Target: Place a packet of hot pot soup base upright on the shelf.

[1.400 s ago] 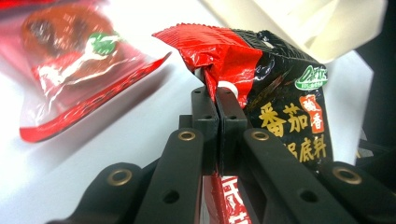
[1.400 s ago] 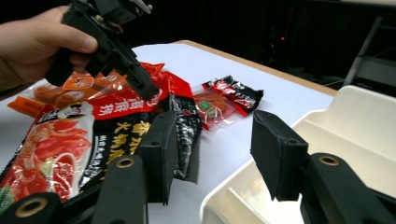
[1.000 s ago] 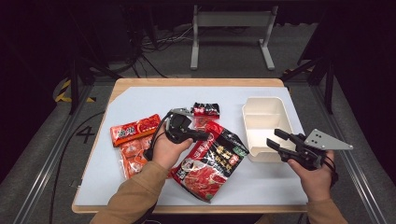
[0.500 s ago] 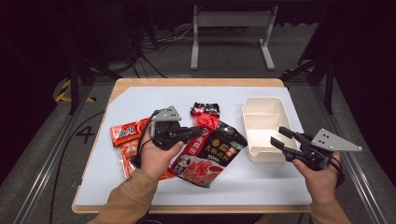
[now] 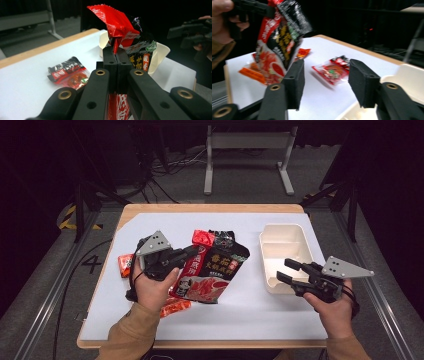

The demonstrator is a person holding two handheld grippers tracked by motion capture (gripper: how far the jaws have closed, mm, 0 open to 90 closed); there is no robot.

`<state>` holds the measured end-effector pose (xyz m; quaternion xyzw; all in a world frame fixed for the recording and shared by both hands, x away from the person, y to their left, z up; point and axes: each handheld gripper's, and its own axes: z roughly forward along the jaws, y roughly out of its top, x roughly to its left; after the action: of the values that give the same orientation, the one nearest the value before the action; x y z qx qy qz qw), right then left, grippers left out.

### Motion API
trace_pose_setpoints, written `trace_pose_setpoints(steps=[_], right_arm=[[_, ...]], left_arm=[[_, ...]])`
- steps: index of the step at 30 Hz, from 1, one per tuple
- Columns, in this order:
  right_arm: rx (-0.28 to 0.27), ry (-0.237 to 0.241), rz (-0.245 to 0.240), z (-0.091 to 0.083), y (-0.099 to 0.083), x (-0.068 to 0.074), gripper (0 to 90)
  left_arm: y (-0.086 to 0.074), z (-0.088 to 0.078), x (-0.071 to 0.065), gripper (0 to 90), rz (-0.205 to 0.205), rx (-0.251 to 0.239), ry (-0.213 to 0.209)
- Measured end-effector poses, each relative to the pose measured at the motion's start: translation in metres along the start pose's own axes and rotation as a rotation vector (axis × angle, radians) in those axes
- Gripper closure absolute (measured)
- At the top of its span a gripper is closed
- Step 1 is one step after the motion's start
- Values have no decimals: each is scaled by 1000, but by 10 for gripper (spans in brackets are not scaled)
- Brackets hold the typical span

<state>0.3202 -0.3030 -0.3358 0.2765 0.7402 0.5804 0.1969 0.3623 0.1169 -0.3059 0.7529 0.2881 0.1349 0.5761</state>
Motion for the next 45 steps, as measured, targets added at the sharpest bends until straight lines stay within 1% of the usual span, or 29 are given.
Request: trace_pose_setpoints(steps=[1,2,3,6,7,8,9,12,14,15,16,17,20,21,23,24,26,27,28,29,31,32,33,35,38,41,43,45], right_arm=[[0,0,0,0,0,0,444],[2,19,3,4,2,2,432],[7,49,3,12,7,6,407],[12,75,6,20,11,9,392],[19,99,24,30,16,10,398],[19,99,24,30,16,10,398],[29,106,37,35,18,11,409],[25,155,78,50,23,12,415],[19,156,81,59,24,13,419],[16,156,89,62,25,13,446],[12,180,101,66,26,13,445],[8,188,107,69,27,13,437],[26,209,103,81,31,16,392],[26,209,103,81,31,16,392],[50,221,114,87,32,18,375],[63,239,121,92,34,21,372],[76,250,122,98,37,23,370],[76,250,122,98,37,23,370],[86,260,139,104,38,25,372],[86,260,139,104,38,25,372],[94,276,156,110,39,26,373],[107,287,165,115,40,27,373],[107,287,165,115,40,27,373],[117,299,174,122,40,28,367],[124,306,173,128,40,29,355],[131,310,163,133,40,29,357],[136,311,152,135,41,29,378],[150,319,137,137,41,29,440]], left_arm=[[0,-2,0,896,1,-9,5],[0,-3,0,896,-3,-19,6],[1,-5,0,895,-2,-27,10],[1,-9,0,895,-5,-40,10],[1,-9,0,895,1,-38,3],[1,-9,0,895,1,-38,3],[1,-10,-1,895,-5,-41,0],[0,-10,-2,895,-4,-44,-7],[1,-11,-2,895,-6,-47,-9],[1,-11,-2,895,-5,-48,-10],[1,-12,-2,895,-3,-51,-6],[1,-13,-2,895,-1,-52,-5],[2,-14,-4,895,-10,-59,-8],[2,-14,-4,894,-10,-59,-8],[1,-14,-4,894,-14,-63,-9],[1,-14,-4,894,-15,-63,-12],[1,-14,-4,894,-20,-63,-14],[1,-14,-4,894,-18,-62,-15],[1,-13,-4,894,-19,-63,-14],[1,-13,-4,894,-19,-63,-14],[0,-14,-4,894,-18,-66,-15],[0,-14,-4,894,-18,-68,-16],[0,-14,-4,894,-18,-68,-16],[0,-14,-4,894,-22,-68,-18],[-1,-14,-4,893,-28,-66,-23],[-1,-12,-5,893,-26,-64,-24],[-1,-11,-5,893,-25,-59,-24],[-1,-11,-5,893,-25,-57,-27]])
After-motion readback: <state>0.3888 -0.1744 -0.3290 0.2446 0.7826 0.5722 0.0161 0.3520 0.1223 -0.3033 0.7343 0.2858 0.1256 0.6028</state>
